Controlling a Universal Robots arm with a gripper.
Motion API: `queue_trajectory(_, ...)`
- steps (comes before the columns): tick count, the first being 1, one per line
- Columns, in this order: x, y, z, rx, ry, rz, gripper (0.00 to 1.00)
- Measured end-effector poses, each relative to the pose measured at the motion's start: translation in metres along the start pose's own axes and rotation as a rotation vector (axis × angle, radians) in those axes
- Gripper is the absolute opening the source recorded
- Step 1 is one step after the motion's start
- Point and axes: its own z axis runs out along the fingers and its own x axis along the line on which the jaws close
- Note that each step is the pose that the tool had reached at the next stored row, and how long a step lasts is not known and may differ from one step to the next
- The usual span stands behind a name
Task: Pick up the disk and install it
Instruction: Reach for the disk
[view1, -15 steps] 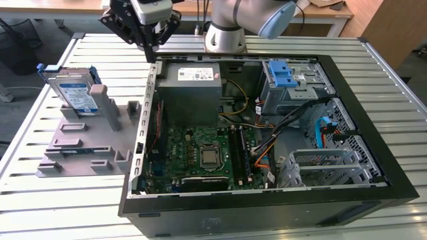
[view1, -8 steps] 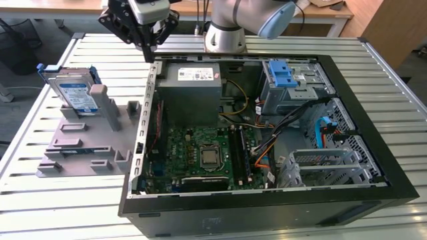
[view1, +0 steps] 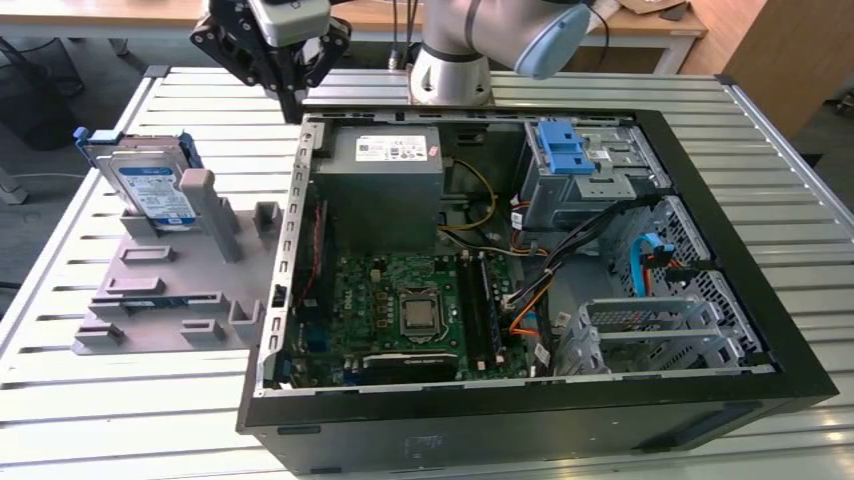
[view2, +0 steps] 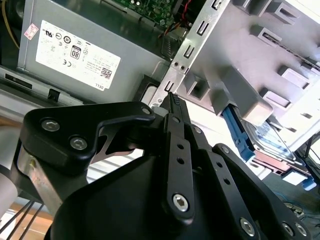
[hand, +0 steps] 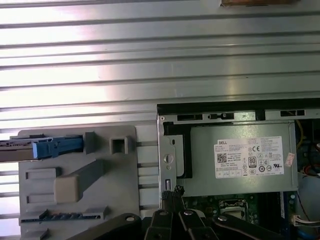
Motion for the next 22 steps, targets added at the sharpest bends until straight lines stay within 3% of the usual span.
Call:
queue_trajectory(7,0.0040,0.0058,0.0007,0.0001,0.0033,0.000,0.11)
queue_trajectory(12,0.0094,0.0089,0.0017,0.0033,0.0185,0.001,0.11)
queue_trajectory(15,0.0123,0.0096,0.0024,0.0079,0.0207,0.001,0.11)
queue_trajectory(22,0.0162,0.0094,0.0029,0.0081,0.0239,0.001,0.11)
